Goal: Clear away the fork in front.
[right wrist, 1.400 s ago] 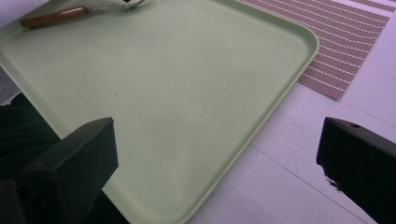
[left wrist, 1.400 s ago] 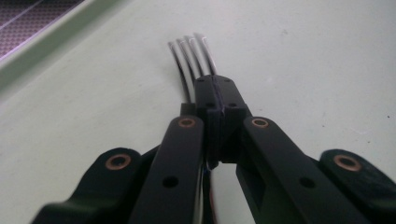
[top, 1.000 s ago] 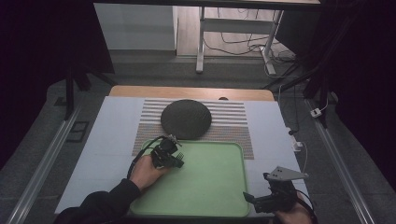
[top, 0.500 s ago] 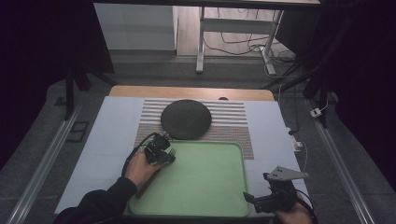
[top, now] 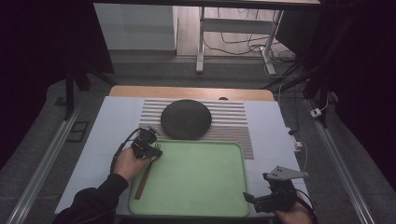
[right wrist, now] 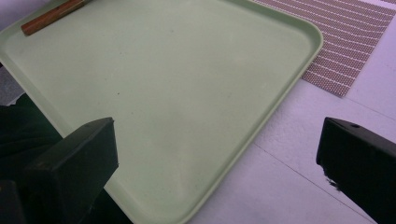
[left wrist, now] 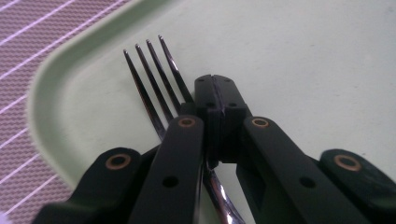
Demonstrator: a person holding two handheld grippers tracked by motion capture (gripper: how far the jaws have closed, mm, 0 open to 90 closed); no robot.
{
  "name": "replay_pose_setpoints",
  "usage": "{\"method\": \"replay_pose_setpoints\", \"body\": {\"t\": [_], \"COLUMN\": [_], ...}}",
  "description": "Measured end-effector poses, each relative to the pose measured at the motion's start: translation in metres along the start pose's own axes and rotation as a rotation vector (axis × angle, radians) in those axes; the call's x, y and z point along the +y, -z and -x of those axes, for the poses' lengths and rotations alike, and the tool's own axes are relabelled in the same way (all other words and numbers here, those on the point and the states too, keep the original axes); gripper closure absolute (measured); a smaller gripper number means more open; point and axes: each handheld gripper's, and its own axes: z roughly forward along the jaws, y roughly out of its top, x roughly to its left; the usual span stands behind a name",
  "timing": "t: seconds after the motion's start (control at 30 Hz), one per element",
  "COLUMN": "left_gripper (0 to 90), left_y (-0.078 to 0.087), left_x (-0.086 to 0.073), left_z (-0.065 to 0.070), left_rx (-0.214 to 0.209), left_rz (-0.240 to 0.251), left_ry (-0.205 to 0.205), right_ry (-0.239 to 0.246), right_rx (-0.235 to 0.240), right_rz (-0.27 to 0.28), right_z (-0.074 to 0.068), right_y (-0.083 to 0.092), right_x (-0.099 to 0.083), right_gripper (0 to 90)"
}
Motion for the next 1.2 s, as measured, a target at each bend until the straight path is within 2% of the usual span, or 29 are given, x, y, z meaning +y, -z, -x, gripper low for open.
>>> {"method": "replay_pose_setpoints", "body": {"t": [0.17, 0.27, 0.37, 0.6, 0.77, 0.93, 1.07, 1.2], "left_gripper": [88.4, 88.3, 85.4, 63.7, 46.0, 29.4, 22.3, 19.4], "left_y": [0.004, 0.004, 0.008, 0.026, 0.038, 0.051, 0.062, 0.072], "left_x": [-0.003, -0.004, -0.004, -0.01, -0.019, -0.029, -0.037, -0.048], "left_z": [-0.01, -0.014, -0.013, -0.008, -0.003, 0.0, 0.004, 0.011], "left_rx": [0.024, 0.006, 0.001, -0.031, -0.054, -0.095, -0.132, -0.136], "left_rz": [0.005, 0.011, 0.025, 0.101, 0.157, 0.231, 0.289, 0.305], "left_ry": [0.024, 0.036, 0.03, 0.0, -0.057, -0.085, -0.08, -0.099], "right_ry": [-0.003, -0.006, -0.007, -0.005, -0.007, -0.009, -0.012, -0.014], "right_rx": [0.003, 0.003, 0.003, 0.002, -0.002, -0.004, -0.005, -0.005], "right_rz": [0.0, -0.001, -0.001, 0.0, -0.003, -0.004, -0.004, -0.004], "right_z": [0.0, 0.0, 0.0, 0.0, 0.0, 0.0, 0.0, 0.0], "right_y": [0.0, 0.0, 0.0, 0.0, 0.0, 0.0, -0.001, -0.001], "right_x": [0.0, 0.0, 0.0, 0.0, 0.0, 0.0, 0.0, 0.0], "right_gripper": [0.0, 0.0, 0.0, 0.0, 0.0, 0.0, 0.0, 0.0]}}
